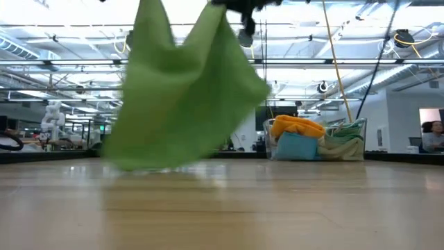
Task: Fold microfiber towels
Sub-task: Fold the green microfiber towel
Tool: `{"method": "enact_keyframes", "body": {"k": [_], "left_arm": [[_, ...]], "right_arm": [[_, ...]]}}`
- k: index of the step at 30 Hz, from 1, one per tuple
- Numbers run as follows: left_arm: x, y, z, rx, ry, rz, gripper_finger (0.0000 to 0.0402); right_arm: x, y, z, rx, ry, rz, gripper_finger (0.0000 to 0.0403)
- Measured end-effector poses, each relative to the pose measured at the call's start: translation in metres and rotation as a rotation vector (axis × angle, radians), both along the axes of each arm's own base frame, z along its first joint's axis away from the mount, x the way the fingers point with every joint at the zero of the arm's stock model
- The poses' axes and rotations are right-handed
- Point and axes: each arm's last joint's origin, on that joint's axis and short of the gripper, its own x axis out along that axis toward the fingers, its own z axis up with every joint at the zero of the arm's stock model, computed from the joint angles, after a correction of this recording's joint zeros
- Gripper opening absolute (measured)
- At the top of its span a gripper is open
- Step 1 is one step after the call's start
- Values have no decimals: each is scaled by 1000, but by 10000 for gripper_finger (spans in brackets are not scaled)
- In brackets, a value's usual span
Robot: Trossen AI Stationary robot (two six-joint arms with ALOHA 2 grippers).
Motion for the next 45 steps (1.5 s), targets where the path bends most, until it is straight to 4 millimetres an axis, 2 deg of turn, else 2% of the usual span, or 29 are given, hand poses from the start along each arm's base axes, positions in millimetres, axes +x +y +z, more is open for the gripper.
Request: {"method": "enact_keyframes", "body": {"k": [3, 6, 8, 10, 12, 15, 17, 19, 24, 29, 33, 36, 38, 41, 43, 45], "left_arm": [[-13, 13, 28, 66, -173, 51, 3], [-23, 15, 57, 75, -382, -20, 3], [-25, 11, 68, 52, -489, -126, 4], [-25, 3, 68, 24, -493, -218, 4], [-22, -5, 56, -6, -390, -270, 3], [-12, -18, 16, -61, -142, -275, 3], [-4, -26, -17, -104, 14, -264, 4], [3, -34, -44, -156, 99, -276, 3], [18, -57, -106, -313, 163, -340, 3], [30, -71, -139, -371, 96, -354, 3], [37, -73, -157, -360, 135, -342, 2], [41, -74, -169, -352, 182, -336, 3], [44, -76, -174, -353, 197, -338, 6], [47, -78, -181, -358, 204, -342, 6], [50, -80, -185, -370, 209, -341, 3], [51, -80, -189, -370, 222, -337, 3]], "right_arm": [[-29, -13, 39, -21, -169, -88, 1], [-56, -9, 65, -40, -255, -95, 1], [-68, 5, 70, -31, -227, -57, 1], [-74, 20, 64, -7, -123, -2, 1], [-75, 36, 51, 23, 8, 65, 1], [-70, 61, 19, 50, 169, 141, 1], [-68, 77, -10, 73, 241, 179, 0], [-67, 89, -44, 109, 292, 191, 0], [-83, 114, -129, 269, 388, 179, 0], [-106, 127, -180, 399, 404, 151, 0], [-121, 130, -199, 544, 451, 143, 24], [-124, 131, -202, 692, 526, 132, 63], [-122, 129, -200, 763, 530, 55, 92], [-111, 124, -188, 745, 427, -82, 132], [-101, 124, -180, 646, 370, -119, 152], [-95, 125, -180, 544, 394, -118, 164]]}}
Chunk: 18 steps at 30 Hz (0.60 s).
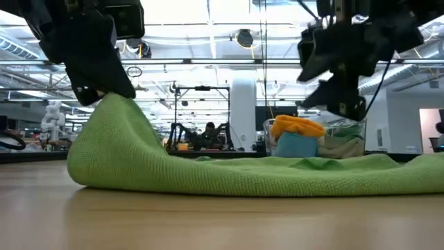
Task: Fold microfiber towels
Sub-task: Fold the green microfiber towel
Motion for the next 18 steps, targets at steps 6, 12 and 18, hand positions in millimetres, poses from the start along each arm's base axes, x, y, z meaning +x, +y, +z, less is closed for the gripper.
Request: {"method": "enact_keyframes", "body": {"k": [6, 12, 18], "left_arm": [[3, -1, -7, 6, 12, 0, 5], [3, -1, -8, 13, 14, 7, 8], [3, -1, -8, 18, 11, 13, 4]], "right_arm": [[7, 13, -27, -173, 87, 176, 161], [6, 23, -42, -473, 84, 293, 153], [7, 23, -49, -606, 86, 314, 152]]}}
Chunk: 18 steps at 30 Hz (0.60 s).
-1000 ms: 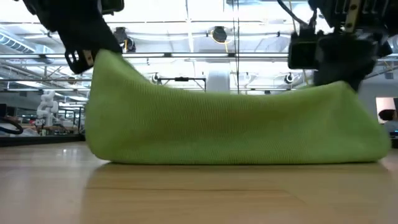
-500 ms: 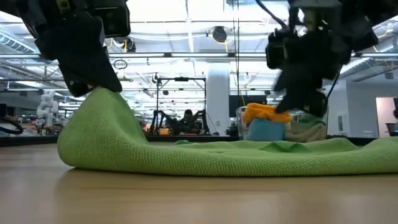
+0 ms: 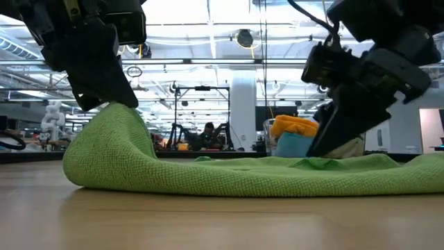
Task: Fold microfiber towels
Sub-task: Fold the green microfiber towel
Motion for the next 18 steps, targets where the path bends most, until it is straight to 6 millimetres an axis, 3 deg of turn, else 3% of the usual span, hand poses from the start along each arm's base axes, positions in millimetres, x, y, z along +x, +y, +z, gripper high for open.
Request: {"method": "enact_keyframes", "body": {"k": [8, 16, 18], "left_arm": [[0, 1, -1, 14, 5, -8, 5], [0, 4, 1, 8, 1, -3, 9], [0, 5, 7, -1, -19, 1, 4]], "right_arm": [[3, 4, -13, 74, 41, 25, 134], [5, -2, -7, 137, 26, -19, 15], [6, -5, -1, 191, 13, -43, 8]]}}
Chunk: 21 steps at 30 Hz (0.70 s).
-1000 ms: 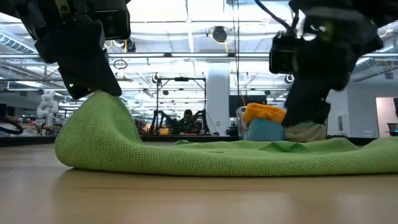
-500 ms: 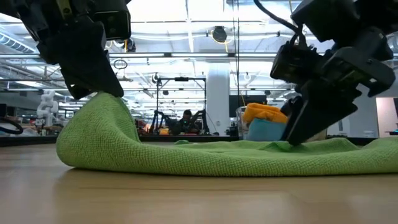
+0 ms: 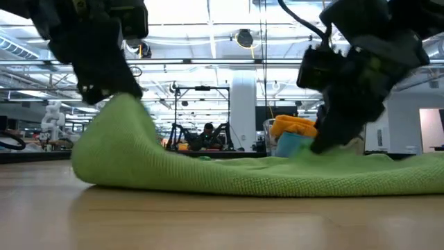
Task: Fold microfiber towels
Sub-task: Fold the green microfiber towel
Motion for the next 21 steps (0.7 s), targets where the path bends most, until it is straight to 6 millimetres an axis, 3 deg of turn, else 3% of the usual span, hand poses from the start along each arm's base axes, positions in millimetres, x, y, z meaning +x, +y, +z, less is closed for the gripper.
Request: {"method": "enact_keyframes", "body": {"k": [7, 13, 17, 21], "left_arm": [[-11, 8, 44, -84, -127, -13, 3], [-22, -11, 84, -257, -276, -221, 2], [-20, -17, 77, -193, -270, -267, 3], [-11, -2, 60, -83, -181, -174, 2]], "right_arm": [[-8, -7, 38, 283, -32, 23, 5], [-26, 8, 76, 537, -65, 131, 6], [-40, 20, 84, 566, -28, 171, 3], [-47, 19, 71, 474, 68, 93, 4]]}}
